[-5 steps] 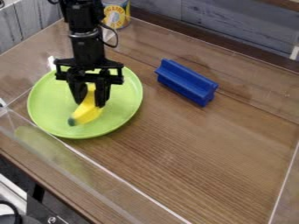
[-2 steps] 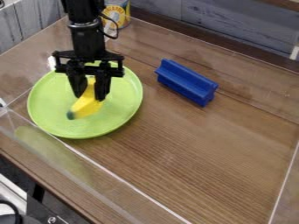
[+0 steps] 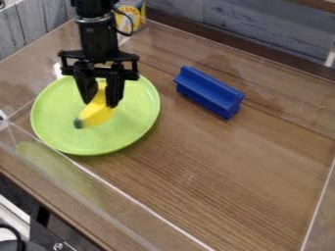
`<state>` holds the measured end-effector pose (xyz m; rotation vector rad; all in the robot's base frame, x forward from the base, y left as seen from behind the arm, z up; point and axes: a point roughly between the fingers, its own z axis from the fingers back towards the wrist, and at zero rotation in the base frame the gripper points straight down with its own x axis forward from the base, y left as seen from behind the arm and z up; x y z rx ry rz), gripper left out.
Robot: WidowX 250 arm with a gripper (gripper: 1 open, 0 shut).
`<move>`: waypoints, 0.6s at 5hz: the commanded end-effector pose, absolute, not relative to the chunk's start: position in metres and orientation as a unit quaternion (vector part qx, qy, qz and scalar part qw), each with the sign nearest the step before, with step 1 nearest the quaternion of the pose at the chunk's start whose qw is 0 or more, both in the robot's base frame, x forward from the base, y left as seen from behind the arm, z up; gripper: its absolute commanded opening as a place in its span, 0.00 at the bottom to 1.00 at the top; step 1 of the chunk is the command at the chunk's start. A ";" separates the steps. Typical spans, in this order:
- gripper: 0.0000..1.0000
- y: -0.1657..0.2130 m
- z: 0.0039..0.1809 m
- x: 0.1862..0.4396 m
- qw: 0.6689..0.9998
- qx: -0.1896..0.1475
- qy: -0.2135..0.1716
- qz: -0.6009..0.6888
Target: Remove the banana from inside the green plate and put it on the table
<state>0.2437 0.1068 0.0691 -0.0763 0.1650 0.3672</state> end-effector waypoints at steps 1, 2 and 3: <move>0.00 0.107 0.095 0.254 0.984 -0.029 0.041 0.173; 0.00 0.103 0.099 0.255 0.985 -0.030 0.042 0.165; 0.00 0.100 0.103 0.256 0.986 -0.032 0.043 0.157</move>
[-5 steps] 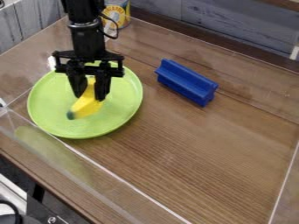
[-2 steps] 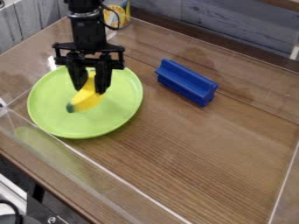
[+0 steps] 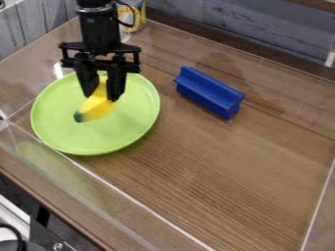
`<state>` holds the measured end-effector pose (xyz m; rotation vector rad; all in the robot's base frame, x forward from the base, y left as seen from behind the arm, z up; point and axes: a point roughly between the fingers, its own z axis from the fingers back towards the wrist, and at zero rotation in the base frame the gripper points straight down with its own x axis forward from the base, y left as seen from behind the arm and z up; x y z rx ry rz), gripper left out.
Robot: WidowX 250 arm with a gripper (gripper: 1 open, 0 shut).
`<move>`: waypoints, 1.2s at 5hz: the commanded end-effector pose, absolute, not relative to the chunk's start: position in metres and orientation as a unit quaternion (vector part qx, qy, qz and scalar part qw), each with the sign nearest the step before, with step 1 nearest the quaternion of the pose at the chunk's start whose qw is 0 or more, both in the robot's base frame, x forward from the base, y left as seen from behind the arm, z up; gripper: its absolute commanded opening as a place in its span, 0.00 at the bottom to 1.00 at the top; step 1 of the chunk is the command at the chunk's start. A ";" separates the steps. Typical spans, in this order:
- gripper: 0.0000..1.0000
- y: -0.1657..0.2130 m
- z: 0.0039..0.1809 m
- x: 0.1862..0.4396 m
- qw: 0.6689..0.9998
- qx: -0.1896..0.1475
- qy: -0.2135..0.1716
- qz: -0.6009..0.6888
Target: Remove the banana from inside the green plate and put it on the table
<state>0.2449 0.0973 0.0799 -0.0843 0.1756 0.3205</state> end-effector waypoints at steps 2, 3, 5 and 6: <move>0.00 0.092 0.111 0.257 0.989 -0.036 0.044 0.135; 0.00 0.089 0.115 0.259 0.990 -0.038 0.043 0.127; 0.00 0.067 0.126 0.265 0.996 -0.047 0.037 0.073; 0.00 0.056 0.127 0.266 0.997 -0.051 0.037 0.055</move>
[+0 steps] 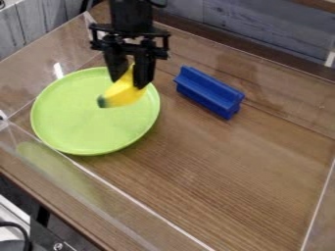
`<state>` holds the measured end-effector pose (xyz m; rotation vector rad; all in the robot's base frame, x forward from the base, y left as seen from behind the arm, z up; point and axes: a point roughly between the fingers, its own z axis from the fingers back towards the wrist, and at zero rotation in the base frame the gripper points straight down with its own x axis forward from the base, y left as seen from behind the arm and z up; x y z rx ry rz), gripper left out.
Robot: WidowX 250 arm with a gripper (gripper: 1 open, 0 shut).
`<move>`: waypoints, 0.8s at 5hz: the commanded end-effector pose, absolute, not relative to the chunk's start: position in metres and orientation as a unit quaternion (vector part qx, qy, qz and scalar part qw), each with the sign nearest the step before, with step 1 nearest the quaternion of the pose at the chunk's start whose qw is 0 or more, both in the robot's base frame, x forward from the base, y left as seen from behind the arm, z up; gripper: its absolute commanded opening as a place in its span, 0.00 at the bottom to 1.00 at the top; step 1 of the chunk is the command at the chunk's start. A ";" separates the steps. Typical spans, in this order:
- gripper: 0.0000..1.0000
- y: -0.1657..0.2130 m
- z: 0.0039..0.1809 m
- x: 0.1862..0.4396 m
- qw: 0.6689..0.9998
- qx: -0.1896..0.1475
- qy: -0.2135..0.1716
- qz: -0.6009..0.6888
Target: Remove the banana from inside the green plate and put it on the table
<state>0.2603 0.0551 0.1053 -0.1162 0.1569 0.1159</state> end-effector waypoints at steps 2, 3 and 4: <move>0.00 0.042 0.131 0.265 0.997 -0.056 0.036 0.024; 0.00 0.039 0.133 0.266 0.997 -0.059 0.036 0.016; 0.00 0.037 0.135 0.266 0.997 -0.062 0.036 0.009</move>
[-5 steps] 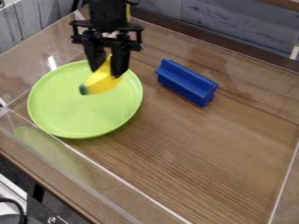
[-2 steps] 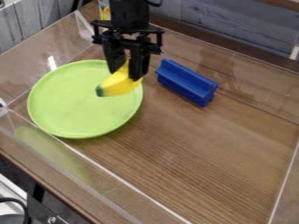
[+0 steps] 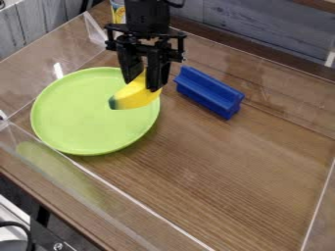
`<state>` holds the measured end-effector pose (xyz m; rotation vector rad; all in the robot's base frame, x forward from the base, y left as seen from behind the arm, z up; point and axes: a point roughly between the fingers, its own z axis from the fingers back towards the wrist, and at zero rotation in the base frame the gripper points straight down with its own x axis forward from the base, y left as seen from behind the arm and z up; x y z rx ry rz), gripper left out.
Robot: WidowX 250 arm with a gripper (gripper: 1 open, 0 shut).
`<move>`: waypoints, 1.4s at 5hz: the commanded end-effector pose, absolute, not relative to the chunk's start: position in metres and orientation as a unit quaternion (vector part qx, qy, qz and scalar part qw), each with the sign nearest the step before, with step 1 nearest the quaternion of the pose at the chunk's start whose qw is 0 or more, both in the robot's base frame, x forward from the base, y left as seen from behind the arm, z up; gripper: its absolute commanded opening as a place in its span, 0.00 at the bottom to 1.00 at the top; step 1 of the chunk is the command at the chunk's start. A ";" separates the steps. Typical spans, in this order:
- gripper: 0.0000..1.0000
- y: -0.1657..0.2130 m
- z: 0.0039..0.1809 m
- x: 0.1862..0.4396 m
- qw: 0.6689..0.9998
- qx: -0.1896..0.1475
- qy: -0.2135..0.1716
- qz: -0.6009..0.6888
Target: Remove the banana from inside the green plate and put it on the table
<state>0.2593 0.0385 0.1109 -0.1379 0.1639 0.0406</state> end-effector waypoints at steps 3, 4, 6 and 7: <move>0.00 0.032 0.138 0.266 0.997 -0.070 0.035 -0.009; 0.00 0.031 0.139 0.266 0.997 -0.072 0.035 -0.015; 0.00 0.029 0.139 0.266 0.996 -0.075 0.036 -0.025; 0.00 0.027 0.139 0.265 0.996 -0.076 0.036 -0.029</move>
